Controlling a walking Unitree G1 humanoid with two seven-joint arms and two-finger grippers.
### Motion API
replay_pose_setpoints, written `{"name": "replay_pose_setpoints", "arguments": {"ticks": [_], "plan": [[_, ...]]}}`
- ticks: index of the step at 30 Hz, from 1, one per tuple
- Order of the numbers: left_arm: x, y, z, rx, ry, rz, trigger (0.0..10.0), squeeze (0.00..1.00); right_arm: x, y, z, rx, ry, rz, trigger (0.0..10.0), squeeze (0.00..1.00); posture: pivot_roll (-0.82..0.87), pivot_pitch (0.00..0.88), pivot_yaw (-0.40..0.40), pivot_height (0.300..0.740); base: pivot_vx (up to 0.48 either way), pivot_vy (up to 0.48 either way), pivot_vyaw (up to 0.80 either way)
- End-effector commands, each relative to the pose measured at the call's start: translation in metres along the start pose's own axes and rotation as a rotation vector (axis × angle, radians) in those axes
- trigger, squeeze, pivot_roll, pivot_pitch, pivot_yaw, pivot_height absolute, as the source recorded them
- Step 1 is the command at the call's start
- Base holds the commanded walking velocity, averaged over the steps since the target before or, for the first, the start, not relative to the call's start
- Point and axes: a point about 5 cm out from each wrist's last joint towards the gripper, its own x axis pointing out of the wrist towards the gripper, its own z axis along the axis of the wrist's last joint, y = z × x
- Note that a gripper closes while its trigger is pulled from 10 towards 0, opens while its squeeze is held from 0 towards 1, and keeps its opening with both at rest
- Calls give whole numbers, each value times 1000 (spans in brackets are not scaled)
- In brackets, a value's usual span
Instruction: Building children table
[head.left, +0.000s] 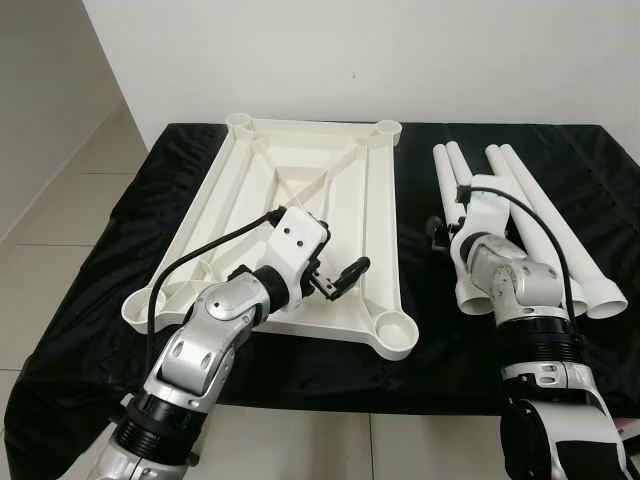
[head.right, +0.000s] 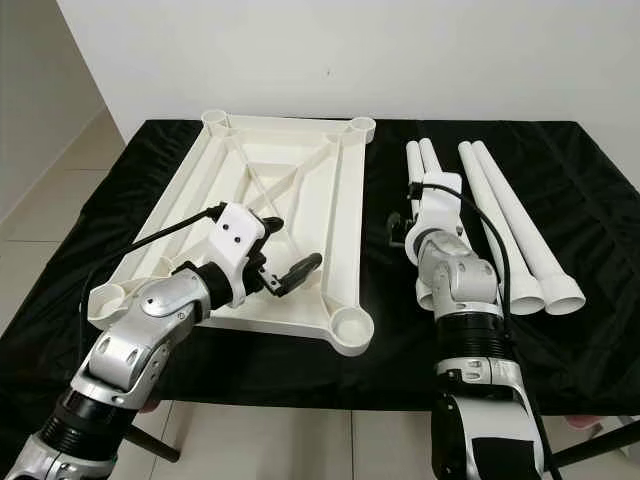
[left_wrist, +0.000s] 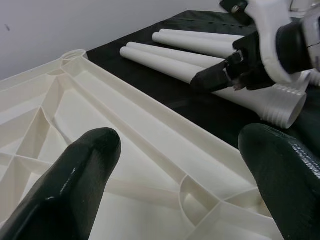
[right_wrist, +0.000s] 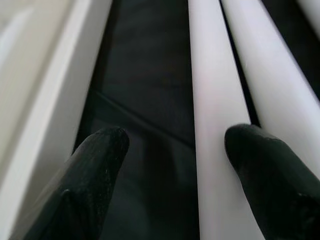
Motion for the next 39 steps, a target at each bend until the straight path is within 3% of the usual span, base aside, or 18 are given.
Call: {"name": "replay_pose_setpoints", "arguments": {"ticks": [1, 11, 26, 39], "plan": [[-4, -3, 3, 9, 0, -23, 10000, 0, 3, 2, -8, 12, 64, -4, 10000, 0, -135, 118, 58, 740, 0, 0, 0], [-9, -9, 0, 36, 28, -70, 10000, 0, 7, -2, -15, 69, 154, -32, 10000, 0, -129, 118, 59, 740, 0, 0, 0], [-10, -8, 0, 33, 34, -65, 10000, 0, 7, -15, -10, 80, 125, -156, 10000, 0, -138, 118, 64, 740, 0, 0, 0], [-8, -9, 2, 31, 27, -59, 10000, 0, 7, -9, -27, 58, 256, -89, 10000, 0, -150, 115, 67, 740, 0, 0, 0]]}}
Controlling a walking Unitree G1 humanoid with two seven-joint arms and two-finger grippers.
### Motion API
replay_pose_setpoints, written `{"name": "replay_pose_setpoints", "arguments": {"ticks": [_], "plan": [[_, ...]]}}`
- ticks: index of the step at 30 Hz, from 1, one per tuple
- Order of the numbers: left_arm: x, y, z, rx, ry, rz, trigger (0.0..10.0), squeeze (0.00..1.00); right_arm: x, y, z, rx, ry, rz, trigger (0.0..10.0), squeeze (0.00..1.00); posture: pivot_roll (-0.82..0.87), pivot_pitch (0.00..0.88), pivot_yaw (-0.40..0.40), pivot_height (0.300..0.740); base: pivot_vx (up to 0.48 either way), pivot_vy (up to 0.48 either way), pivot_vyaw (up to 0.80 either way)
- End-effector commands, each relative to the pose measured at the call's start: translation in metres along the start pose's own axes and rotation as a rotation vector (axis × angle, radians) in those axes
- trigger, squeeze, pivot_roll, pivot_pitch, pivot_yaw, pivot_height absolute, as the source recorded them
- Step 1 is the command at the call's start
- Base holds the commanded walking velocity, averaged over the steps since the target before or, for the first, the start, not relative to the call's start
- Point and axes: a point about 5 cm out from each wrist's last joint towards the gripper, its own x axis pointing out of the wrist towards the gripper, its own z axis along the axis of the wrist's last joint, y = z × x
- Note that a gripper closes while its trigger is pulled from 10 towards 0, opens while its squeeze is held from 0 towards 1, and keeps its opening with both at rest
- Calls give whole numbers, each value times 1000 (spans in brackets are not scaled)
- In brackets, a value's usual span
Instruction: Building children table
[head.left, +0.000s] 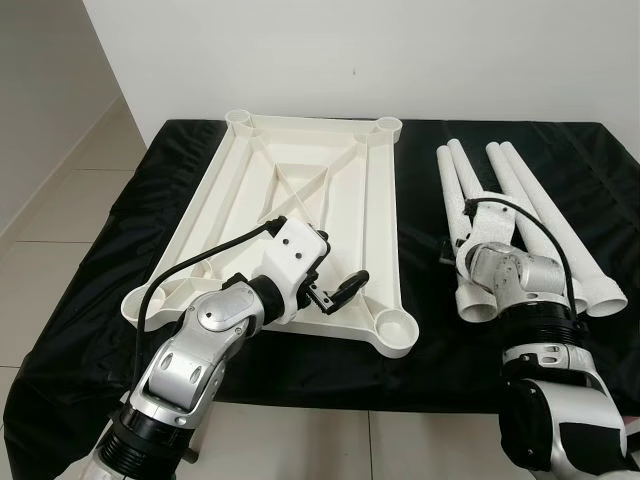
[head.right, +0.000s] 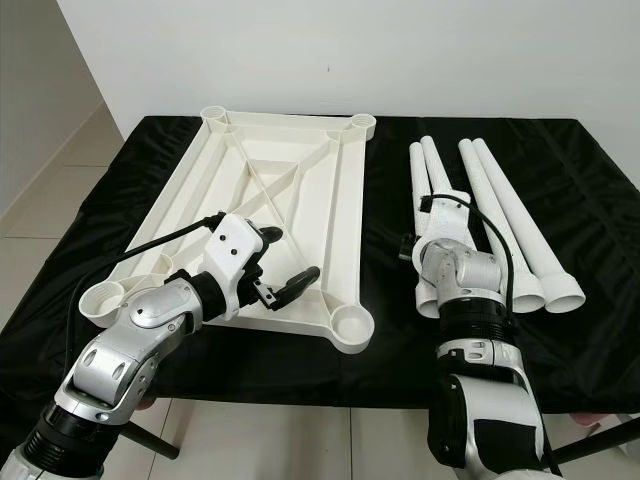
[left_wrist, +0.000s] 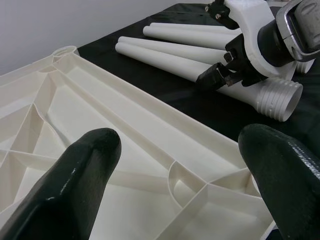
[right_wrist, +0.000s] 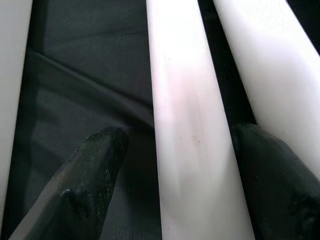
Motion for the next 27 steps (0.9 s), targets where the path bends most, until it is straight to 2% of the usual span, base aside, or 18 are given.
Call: {"name": "replay_pose_setpoints", "arguments": {"ticks": [1, 8, 10, 11, 13, 14, 15, 16, 24, 27], "plan": [[0, -3, 2, 4, -2, -26, 10000, 0, 5, 2, -27, -40, 140, 17, 10000, 0, -150, 115, 67, 740, 0, 0, 0], [0, -4, 2, 4, -3, -27, 10000, 0, 7, 2, -34, -35, 173, 21, 10000, 0, -150, 115, 67, 740, 0, 0, 0], [0, -3, 3, 6, -5, -22, 10000, 0, 7, 4, -41, -14, 229, 36, 5804, 0, -150, 113, 63, 740, 0, 0, 0], [0, -3, 3, 7, -6, -21, 10000, 0, 8, 4, -43, -10, 243, 39, 4824, 0, -148, 114, 63, 740, 0, 0, 0], [0, -3, 4, 8, -6, -20, 10000, 0, 8, 4, -43, -8, 250, 41, 4824, 0, -148, 114, 63, 740, 0, 0, 0], [0, -3, 4, 9, -6, -20, 10000, 0, 8, 4, -44, -1, 258, 43, 3216, 0, -148, 114, 63, 740, 0, 0, 0], [0, -3, 4, 9, -6, -20, 10000, 0, 8, 4, -44, -1, 258, 43, 3216, 0, -148, 114, 63, 740, 0, 0, 0], [0, -3, 4, 9, -7, -20, 10000, 0, 8, 3, -44, 3, 265, 44, 0, 0, -148, 111, 60, 740, 0, 0, 0], [0, -3, 5, 12, -11, -18, 10000, 0, 9, 3, -43, 15, 277, 61, 0, 0, -150, 112, 59, 740, 0, 0, 0], [1, -2, 6, 8, -17, -12, 10000, 0, 9, 4, -30, 35, 206, 62, 0, 0, -151, 105, 59, 740, 0, 0, 0]]}}
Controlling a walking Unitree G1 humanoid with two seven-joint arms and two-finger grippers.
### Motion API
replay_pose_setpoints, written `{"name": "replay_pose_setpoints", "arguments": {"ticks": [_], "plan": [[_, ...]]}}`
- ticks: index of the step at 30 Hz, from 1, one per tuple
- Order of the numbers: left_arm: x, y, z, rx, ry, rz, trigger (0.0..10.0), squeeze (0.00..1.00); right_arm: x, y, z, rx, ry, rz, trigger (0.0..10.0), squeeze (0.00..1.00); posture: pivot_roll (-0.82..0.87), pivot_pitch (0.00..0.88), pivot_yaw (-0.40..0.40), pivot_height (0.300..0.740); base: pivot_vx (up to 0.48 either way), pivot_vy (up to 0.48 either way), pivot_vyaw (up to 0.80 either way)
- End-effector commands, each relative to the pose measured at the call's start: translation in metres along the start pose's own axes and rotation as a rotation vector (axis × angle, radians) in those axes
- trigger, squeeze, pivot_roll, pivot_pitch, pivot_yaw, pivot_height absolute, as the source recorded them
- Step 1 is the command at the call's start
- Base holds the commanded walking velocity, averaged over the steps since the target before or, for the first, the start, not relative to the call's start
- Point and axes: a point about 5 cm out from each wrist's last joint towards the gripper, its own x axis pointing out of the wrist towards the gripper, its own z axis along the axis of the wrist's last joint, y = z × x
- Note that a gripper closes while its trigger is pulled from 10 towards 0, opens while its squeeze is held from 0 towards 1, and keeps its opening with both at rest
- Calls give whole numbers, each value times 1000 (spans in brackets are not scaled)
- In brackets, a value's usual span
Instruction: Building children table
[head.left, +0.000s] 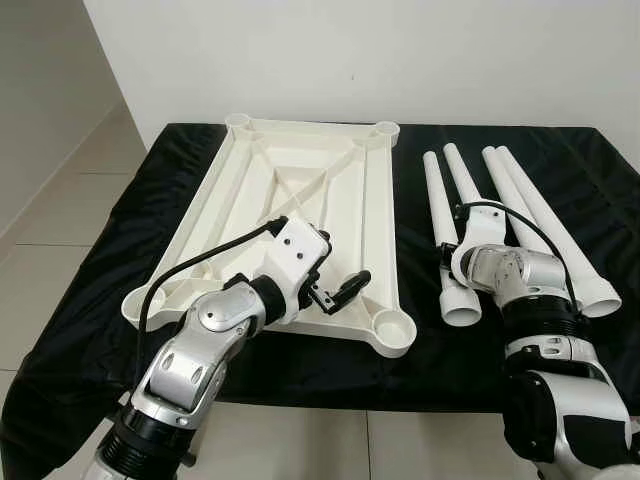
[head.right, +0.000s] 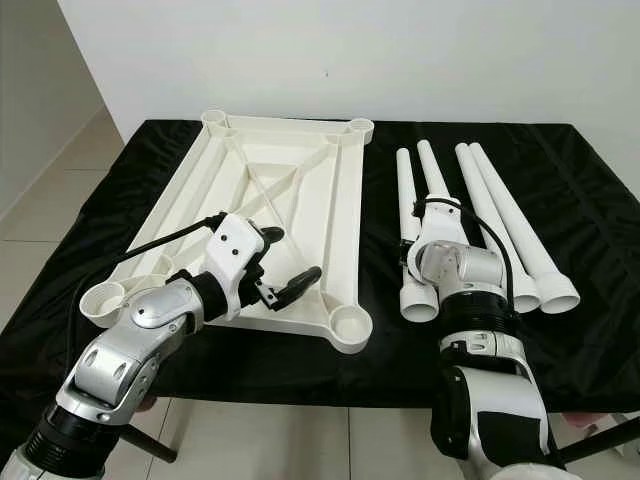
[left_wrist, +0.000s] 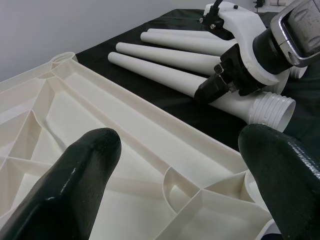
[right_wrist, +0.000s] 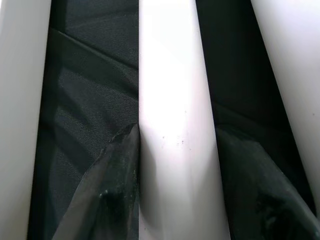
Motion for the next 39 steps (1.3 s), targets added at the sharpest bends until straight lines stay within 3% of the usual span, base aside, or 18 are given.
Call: {"name": "replay_pose_setpoints", "arguments": {"ticks": [1, 3, 7, 8, 9, 11, 12, 16, 25, 26, 28, 30, 35, 39], "plan": [[0, 1, 5, 4, -14, -2, 10000, 0, 5, 2, -13, 35, 51, 15, 0, 0, -153, 102, 61, 740, 0, 0, 0], [0, 2, 6, -2, -16, 3, 10000, 0, 3, 4, -8, 49, 24, 27, 0, 0, -153, 102, 61, 740, 0, 0, 0], [2, 10, 13, -29, -48, 18, 10000, 0, -7, 13, 21, 80, -137, 117, 0, 0, -150, 95, 62, 740, 0, 0, 0], [1, 12, 15, -20, -54, 17, 10000, 0, -10, 15, 27, 88, -170, 143, 4275, 0, -152, 91, 64, 740, 0, 0, 0], [1, 14, 16, -14, -58, 16, 10000, 0, -13, 17, 31, 93, -191, 159, 7569, 0, -152, 91, 64, 740, 0, 0, 0], [1, 17, 18, -6, -60, 18, 10000, 0, -15, 17, 35, 96, -211, 168, 7569, 0, -149, 90, 64, 740, 0, 0, 0], [1, 26, 20, 4, -67, 40, 10000, 0, -20, 19, 43, 115, -253, 203, 9804, 0, -144, 84, 63, 740, 0, 0, 0], [3, 33, 24, 18, -78, 54, 10000, 0, -26, 21, 52, 136, -307, 250, 10000, 0, -145, 82, 64, 740, 0, 0, 0], [14, 39, 42, -79, -151, 28, 10000, 0, -41, 19, 74, 106, -539, 331, 10000, 0, -139, 69, 65, 740, 0, 0, 0], [18, 43, 51, -143, -185, 11, 10000, 0, -50, 22, 74, 73, -636, 418, 10000, 0, -133, 63, 66, 740, 0, 0, 0], [20, 45, 55, -173, -196, 3, 10000, 0, -55, 24, 74, 68, -678, 465, 10000, 0, -133, 63, 66, 740, 0, 0, 0], [26, 51, 61, -286, -219, -20, 10000, 0, -69, 28, 69, 56, -762, 631, 10000, 0, -130, 54, 69, 740, 0, 0, 0], [37, 58, 63, -343, -185, -3, 10000, 0, -77, 28, 61, 76, -778, 724, 10000, 0, -121, 39, 65, 740, 0, 0, 0], [44, 61, 72, -430, -208, -61, 10000, 0, -82, 29, 51, 58, -794, 802, 10000, 0, -117, 29, 72, 740, 0, 0, 0]]}}
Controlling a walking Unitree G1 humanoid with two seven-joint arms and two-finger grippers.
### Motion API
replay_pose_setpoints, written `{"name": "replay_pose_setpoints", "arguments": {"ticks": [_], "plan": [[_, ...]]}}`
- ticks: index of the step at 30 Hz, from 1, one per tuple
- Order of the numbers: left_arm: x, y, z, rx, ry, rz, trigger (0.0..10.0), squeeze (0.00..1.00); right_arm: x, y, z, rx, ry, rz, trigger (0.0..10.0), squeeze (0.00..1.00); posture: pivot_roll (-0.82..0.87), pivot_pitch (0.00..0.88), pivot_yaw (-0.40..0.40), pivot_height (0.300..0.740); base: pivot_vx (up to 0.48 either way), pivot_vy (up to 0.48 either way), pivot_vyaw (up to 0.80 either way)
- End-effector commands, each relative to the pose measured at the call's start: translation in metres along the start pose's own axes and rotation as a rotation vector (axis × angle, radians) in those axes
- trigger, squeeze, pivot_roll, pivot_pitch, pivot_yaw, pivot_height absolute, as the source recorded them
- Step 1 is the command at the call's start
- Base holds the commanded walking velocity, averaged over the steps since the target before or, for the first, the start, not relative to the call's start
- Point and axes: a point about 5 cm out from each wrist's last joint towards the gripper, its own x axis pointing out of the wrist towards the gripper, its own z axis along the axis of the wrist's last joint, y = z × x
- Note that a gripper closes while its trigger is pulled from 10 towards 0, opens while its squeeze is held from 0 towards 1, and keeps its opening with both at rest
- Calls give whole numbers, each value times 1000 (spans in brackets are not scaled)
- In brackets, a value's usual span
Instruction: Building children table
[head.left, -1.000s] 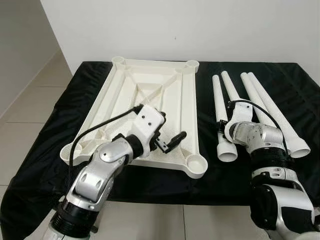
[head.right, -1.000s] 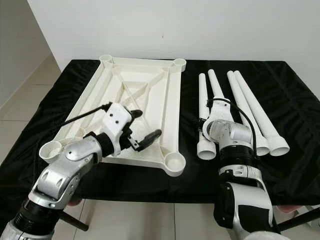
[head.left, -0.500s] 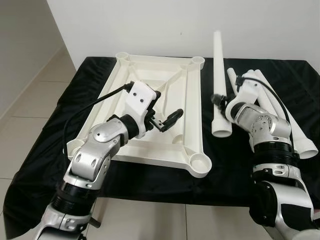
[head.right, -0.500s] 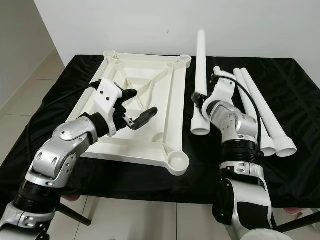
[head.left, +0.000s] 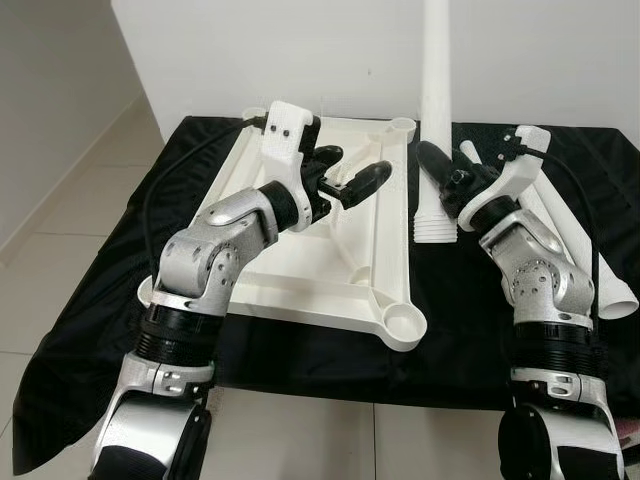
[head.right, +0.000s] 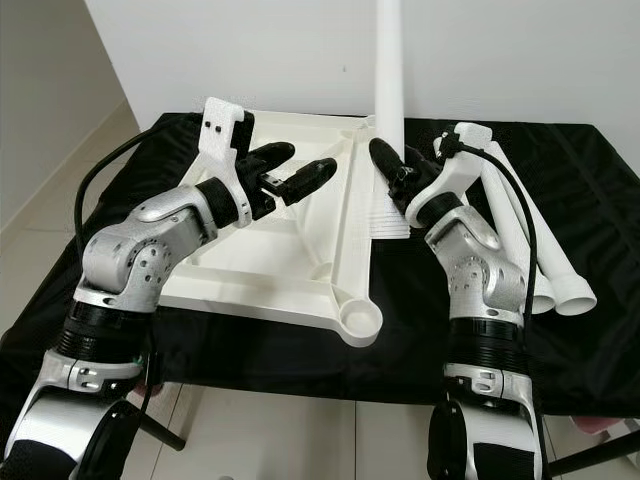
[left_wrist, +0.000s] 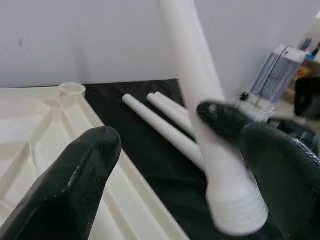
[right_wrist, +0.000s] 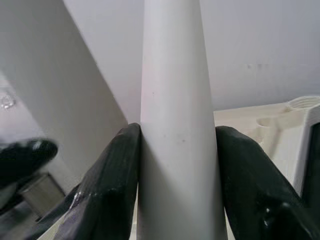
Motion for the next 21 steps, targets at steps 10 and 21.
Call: {"name": "replay_pose_setpoints", "arguments": {"ticks": [10, 21], "plan": [[15, -5, 22, -214, -16, -144, 10000, 0, -9, 24, -6, -30, -13, 193, 10000, 0, -127, 17, 83, 740, 0, 0, 0], [28, -3, 25, -238, 52, -149, 10000, 0, -18, 40, -11, -31, 9, 330, 10000, 0, -128, 18, 84, 740, 0, 0, 0]]}}
